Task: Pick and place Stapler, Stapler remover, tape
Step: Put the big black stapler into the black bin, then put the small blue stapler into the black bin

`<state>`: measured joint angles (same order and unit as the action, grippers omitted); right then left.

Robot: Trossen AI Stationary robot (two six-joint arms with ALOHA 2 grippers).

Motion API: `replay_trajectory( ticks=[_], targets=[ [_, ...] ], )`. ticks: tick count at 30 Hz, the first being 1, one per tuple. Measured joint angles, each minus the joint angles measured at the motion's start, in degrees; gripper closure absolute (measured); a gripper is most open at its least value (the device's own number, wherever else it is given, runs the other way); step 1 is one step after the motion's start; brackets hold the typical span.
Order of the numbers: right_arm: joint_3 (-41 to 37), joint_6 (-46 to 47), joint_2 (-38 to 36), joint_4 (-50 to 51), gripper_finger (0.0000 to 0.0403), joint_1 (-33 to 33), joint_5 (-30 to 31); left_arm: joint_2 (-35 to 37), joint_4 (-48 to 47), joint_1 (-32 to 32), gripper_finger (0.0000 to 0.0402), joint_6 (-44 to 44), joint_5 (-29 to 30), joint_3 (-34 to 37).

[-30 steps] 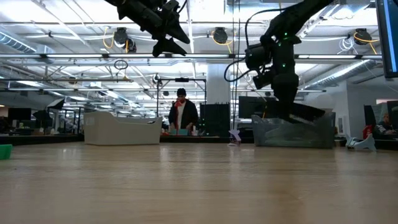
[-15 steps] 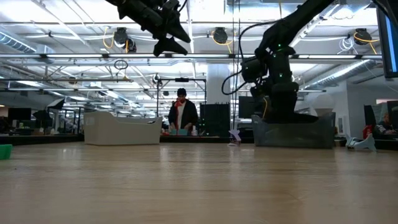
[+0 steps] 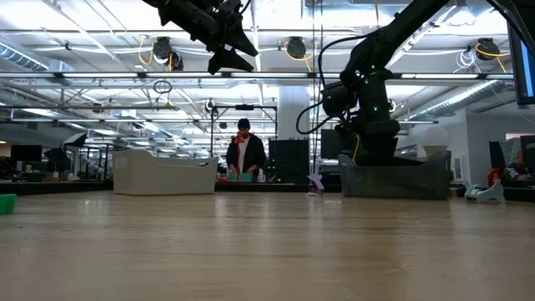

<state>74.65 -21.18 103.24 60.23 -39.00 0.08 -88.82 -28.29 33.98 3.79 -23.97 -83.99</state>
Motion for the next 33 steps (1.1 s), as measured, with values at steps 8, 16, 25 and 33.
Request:
replay_trajectory(
  ticks=[8, 16, 25, 33],
  targets=[
    [0.0, -0.9, 0.0, -0.3, 0.0231, 0.0, -0.1, 0.0, 0.0, 0.0, 0.0192, -0.7, 0.0, 0.0],
    [0.0, -2.1, 0.0, -0.4, 0.0221, 0.0, 0.1, 0.1, 8.2, -1.1, 0.0192, -4.8, -4.3, 3.6],
    [0.0, 3.7, -7.2, -0.7, 0.0235, 0.8, 4.6, 0.3, 31.8, -0.1, 0.0192, 2.8, -19.3, 20.2],
    [0.0, 15.0, -21.5, 0.9, 0.0251, 5.2, 4.4, 7.0, 48.5, -3.3, 0.0192, 10.2, -11.1, 34.5]
  ],
)
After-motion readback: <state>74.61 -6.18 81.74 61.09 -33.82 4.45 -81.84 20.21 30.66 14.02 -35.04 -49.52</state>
